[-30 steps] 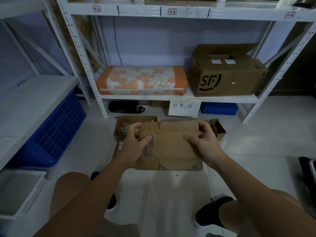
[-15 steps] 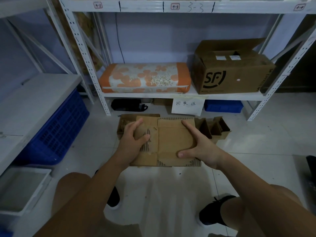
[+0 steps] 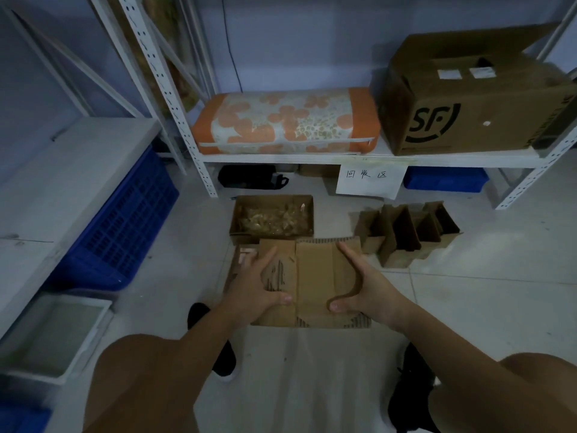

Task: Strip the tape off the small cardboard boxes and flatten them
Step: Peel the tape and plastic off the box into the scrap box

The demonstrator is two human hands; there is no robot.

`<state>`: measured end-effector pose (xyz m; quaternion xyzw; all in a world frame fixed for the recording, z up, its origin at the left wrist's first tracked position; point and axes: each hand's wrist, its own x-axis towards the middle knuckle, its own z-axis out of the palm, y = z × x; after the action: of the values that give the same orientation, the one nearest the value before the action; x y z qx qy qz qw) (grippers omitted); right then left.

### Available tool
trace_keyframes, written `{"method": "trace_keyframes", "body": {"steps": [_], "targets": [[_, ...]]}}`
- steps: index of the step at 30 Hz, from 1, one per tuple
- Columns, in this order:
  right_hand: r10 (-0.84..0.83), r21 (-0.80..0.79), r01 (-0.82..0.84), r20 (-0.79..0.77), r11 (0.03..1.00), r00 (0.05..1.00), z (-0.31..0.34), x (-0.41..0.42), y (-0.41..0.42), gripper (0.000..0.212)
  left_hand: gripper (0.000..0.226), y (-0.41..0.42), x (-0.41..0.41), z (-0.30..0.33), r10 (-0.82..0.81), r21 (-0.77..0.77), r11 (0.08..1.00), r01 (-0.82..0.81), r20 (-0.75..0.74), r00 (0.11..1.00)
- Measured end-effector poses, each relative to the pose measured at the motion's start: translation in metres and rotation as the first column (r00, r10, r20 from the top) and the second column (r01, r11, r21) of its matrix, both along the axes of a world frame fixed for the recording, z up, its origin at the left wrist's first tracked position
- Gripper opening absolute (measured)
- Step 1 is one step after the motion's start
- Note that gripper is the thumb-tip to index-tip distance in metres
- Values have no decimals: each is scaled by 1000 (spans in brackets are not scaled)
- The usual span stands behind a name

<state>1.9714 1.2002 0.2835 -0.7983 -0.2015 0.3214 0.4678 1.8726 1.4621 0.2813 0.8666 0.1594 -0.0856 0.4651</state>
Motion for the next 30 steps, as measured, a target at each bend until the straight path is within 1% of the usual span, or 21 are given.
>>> {"method": "trace_keyframes", "body": {"steps": [2, 4, 7, 9, 11, 16, 19, 21, 23, 25, 27, 29, 30], "targets": [[-3, -82, 2, -12, 997, 1000, -33, 9, 10, 131, 116, 4, 9, -28, -15, 68, 998, 19, -45, 999], [-8, -170, 3, -29, 985, 1000, -65, 21, 24, 131, 116, 10, 21, -57, -23, 94, 995, 30, -80, 997], [-4, -247, -11, -59, 969, 998, -114, 44, 46, 129, 126, 28, 47, -102, -52, 50, 997, 63, -195, 979], [0, -280, -25, -86, 960, 996, -147, 65, 63, 130, 136, 44, 66, -135, -80, 10, 996, 86, -276, 958], [0, -298, -34, -114, 954, 993, -183, 90, 84, 130, 138, 65, 88, -171, -71, -2, 997, 74, -321, 944], [16, -312, -57, -135, 948, 991, -272, 150, 163, 131, 139, 135, 147, -248, -28, 107, 992, 69, -346, 938], [32, -281, -67, -128, 957, 991, -318, 176, 220, 128, 135, 186, 171, -286, 3, 142, 989, 50, -351, 936], [33, -274, -64, -116, 960, 993, -337, 185, 244, 127, 132, 210, 181, -300, 13, 175, 983, 52, -347, 938], [45, -299, -86, -143, 950, 989, -368, 189, 262, 128, 130, 230, 187, -325, 6, 190, 979, 73, -384, 923], [69, -352, -124, -165, 928, 984, -398, 188, 268, 129, 125, 240, 188, -352, -11, 191, 976, 100, -422, 907], [99, -435, -162, -164, 886, 981, -420, 182, 264, 128, 116, 242, 182, -378, -43, 231, 958, 168, -467, 883], [163, -542, -177, -75, 822, 984, -430, 178, 259, 126, 107, 238, 174, -398, -49, 307, 924, 230, -499, 865], [199, -583, -179, -31, 793, 980, -432, 177, 258, 124, 108, 235, 170, -404, -27, 329, 919, 217, -498, 867]]}}
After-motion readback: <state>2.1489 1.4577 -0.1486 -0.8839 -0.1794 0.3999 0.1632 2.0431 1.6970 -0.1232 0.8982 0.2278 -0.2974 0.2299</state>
